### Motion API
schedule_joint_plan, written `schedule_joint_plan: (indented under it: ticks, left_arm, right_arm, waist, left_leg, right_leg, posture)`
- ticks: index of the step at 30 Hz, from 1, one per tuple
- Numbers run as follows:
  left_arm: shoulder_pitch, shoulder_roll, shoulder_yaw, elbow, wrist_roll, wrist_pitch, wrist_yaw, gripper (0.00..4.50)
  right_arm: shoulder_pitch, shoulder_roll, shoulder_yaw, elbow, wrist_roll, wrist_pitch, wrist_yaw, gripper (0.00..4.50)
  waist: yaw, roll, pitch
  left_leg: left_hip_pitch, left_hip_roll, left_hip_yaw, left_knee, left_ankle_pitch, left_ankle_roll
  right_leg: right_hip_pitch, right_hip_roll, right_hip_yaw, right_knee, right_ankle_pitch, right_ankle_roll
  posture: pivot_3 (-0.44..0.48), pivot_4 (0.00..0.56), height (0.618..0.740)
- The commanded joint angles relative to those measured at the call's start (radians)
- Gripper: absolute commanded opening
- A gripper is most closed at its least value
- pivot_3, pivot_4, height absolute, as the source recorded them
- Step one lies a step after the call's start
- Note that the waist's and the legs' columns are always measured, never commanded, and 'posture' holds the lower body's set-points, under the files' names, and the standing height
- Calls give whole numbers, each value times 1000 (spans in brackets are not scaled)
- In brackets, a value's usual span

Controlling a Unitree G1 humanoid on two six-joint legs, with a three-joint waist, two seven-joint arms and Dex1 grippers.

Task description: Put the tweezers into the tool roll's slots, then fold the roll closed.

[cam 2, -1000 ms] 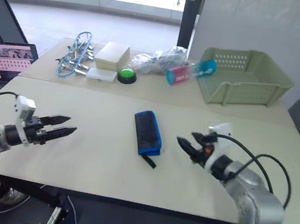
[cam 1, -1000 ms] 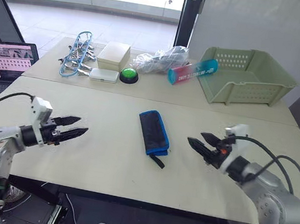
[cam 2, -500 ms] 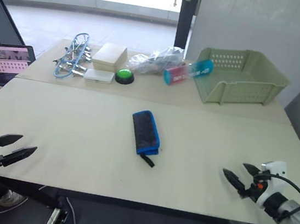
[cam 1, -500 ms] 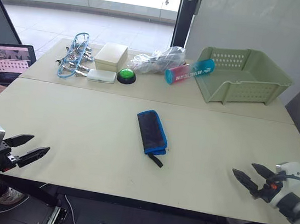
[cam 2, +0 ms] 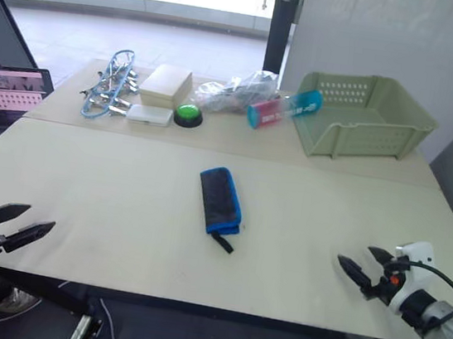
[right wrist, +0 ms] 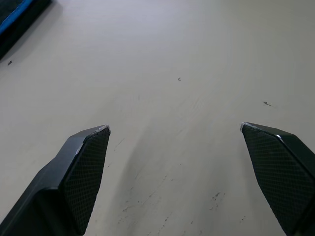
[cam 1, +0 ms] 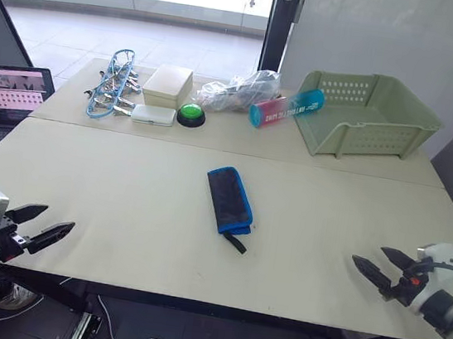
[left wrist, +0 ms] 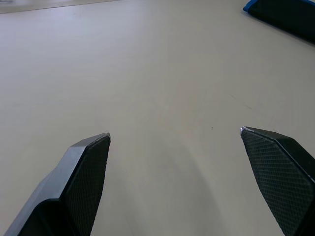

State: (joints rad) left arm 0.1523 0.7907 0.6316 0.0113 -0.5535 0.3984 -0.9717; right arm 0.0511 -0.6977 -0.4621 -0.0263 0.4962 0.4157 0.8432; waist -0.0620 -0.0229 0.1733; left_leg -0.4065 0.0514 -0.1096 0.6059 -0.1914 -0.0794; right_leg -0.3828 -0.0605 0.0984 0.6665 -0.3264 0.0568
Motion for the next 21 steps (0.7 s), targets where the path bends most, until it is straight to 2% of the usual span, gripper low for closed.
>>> schedule_joint_plan:
  ticks: [1, 7, 11, 16, 21]
  left_arm:
    - [-7, 14, 26, -30, -17, -2, 9, 4474]
    - [-17, 14, 22, -29, -17, -4, 17, 4474]
    - [-23, 12, 15, -31, -15, -3, 22, 4474]
    - [-29, 12, 6, -27, -8, -10, 24, 4474]
    - [-33, 13, -7, -26, 7, -26, 25, 4474]
  right_arm:
    - [0, -19, -26, -40, 26, 4, 4, 4499]
    - [-3, -16, -26, -48, 31, 19, -4, 4499]
    - [-6, -13, -30, -60, 45, 40, -14, 4499]
    - [8, -14, -23, -76, 45, 53, -32, 4499]
    - [17, -9, -12, -90, 46, 51, -35, 4499]
  waist:
    - [0, 0, 0]
    - [0, 0, 0]
    - [2, -1, 0]
    - [17, -7, -1]
    - [2, -8, -1]
  left_leg:
    - [0, 0, 0, 0, 0, 0]
    - [0, 0, 0, 0, 0, 0]
    - [1, 1, 3, 1, 0, 0]
    - [9, 18, 49, 4, -10, -3]
    - [9, 18, 49, 7, -11, -1]
  right_leg:
    - [0, 0, 0, 0, 0, 0]
    - [0, 0, 0, 0, 0, 0]
    - [-2, 1, 2, 1, 0, 0]
    - [-21, 16, 50, 8, 4, 1]
    - [-14, 17, 50, 5, 5, 3]
  posture:
    - [0, 150, 740]
    - [0, 150, 740]
    - [0, 150, 733]
    - [0, 150, 728]
    - [0, 150, 728]
